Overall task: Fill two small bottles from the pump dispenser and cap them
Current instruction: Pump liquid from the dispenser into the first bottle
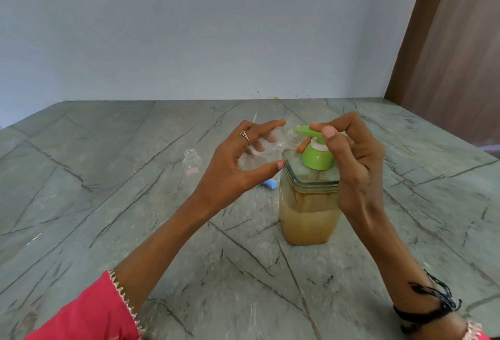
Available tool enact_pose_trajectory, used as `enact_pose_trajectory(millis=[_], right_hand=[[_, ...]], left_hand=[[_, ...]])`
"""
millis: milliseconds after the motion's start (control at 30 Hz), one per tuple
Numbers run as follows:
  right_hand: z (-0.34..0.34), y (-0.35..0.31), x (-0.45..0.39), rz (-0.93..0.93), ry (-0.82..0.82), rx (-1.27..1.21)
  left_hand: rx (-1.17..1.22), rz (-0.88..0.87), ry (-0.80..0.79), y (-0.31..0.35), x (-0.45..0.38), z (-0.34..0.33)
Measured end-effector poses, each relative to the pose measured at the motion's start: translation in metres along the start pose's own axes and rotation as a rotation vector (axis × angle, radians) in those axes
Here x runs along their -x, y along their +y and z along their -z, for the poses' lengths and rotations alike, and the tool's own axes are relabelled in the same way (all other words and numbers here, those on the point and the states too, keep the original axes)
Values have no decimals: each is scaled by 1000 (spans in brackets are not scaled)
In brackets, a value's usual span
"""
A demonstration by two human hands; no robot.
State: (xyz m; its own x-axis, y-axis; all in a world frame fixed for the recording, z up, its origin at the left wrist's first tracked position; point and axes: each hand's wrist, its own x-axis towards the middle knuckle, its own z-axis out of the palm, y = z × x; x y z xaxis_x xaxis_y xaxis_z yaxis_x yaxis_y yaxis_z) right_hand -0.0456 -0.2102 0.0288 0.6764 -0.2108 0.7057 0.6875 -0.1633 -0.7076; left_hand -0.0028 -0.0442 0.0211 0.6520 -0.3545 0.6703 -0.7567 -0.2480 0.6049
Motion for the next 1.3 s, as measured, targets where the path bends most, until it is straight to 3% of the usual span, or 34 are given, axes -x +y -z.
enact_pose_trajectory(millis=[267,733,1000,1300], right_hand=[[3,4,2,23,-72,-56],[-2,0,0,-17,8,-47],[2,4,2,32,-68,-67],[-1,-1,-1,-1,-9,-39]], left_hand=[[20,22,27,3,-3,0],[-64,-38,11,2,-1,4],[-10,-8,45,2,-1,0],[29,-7,46,2,1,-4]])
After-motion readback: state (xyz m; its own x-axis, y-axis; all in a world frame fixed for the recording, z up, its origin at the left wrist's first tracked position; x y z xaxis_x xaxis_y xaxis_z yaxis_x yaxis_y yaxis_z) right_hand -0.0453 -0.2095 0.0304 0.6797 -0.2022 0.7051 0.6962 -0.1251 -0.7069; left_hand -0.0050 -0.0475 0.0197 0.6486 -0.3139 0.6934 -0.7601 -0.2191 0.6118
